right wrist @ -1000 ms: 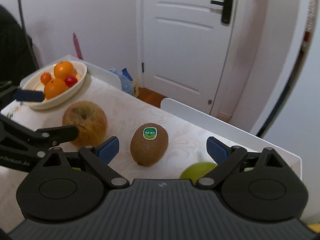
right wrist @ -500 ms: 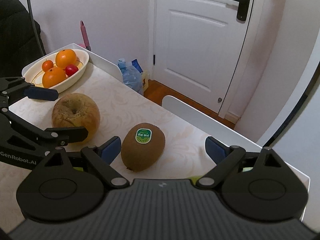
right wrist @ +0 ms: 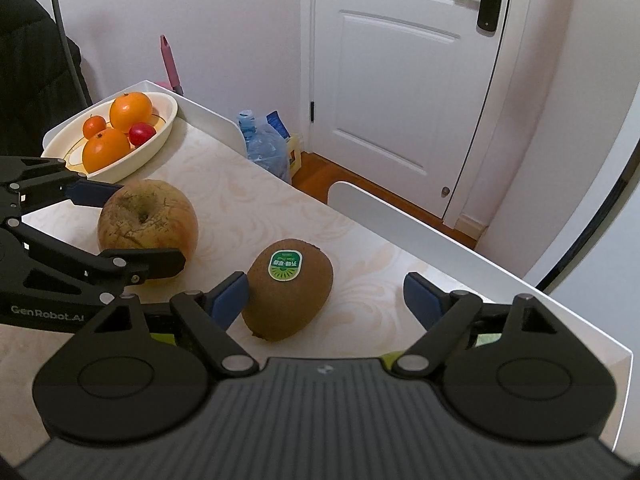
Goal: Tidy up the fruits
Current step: 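Move both open tools toward the brown apple and kiwi, then grasp the brown apple with the left tool while the right tool grasps the kiwi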
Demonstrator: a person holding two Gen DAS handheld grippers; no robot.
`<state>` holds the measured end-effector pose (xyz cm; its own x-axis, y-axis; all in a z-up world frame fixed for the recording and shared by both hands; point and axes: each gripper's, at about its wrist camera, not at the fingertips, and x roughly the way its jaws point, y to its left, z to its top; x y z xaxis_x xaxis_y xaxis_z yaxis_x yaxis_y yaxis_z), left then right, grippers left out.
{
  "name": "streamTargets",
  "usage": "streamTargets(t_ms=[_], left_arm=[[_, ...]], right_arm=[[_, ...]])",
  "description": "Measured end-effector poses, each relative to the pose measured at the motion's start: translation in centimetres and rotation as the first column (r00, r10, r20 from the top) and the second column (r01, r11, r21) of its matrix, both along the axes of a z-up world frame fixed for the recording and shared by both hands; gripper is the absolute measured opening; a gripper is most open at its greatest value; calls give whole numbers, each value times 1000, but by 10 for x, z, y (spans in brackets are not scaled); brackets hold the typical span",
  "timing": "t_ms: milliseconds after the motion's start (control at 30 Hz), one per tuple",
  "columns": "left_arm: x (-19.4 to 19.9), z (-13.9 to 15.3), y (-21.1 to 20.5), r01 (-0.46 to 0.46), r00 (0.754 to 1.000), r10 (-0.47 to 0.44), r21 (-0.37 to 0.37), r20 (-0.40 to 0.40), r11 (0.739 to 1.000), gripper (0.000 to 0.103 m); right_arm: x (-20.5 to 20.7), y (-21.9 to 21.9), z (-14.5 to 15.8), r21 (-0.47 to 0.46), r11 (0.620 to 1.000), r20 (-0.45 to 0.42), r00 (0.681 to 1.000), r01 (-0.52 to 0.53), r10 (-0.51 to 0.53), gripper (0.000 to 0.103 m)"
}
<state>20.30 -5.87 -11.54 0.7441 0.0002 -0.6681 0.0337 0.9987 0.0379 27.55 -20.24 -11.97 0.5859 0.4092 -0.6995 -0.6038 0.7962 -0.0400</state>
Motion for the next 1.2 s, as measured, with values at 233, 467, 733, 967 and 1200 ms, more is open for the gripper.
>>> streamTargets(t_ms=[233, 467, 733, 967, 1200], left_arm=[[-4, 3, 2, -12, 1000, 12, 20, -1, 1000, 78], [-9, 3, 7, -28, 1000, 28, 25, -3, 999, 78], [-14, 4, 15, -42, 999, 42, 19, 4, 999, 78], [-21, 10, 23, -58, 998, 58, 7, 20, 998, 78], [-34, 19, 23, -74, 997, 74, -5, 36, 997, 78]], right_arm=[[2, 5, -1, -4, 1000, -13, 1000, -9, 9, 96], [3, 16, -8, -8, 1000, -41, 999, -27, 27, 90], [9, 25, -16, -8, 1000, -95, 995, -11, 10, 79], [10, 27, -13, -11, 1000, -98, 995, 19, -20, 65], [-1, 29, 0, 9, 1000, -75, 997, 30, -29, 64]])
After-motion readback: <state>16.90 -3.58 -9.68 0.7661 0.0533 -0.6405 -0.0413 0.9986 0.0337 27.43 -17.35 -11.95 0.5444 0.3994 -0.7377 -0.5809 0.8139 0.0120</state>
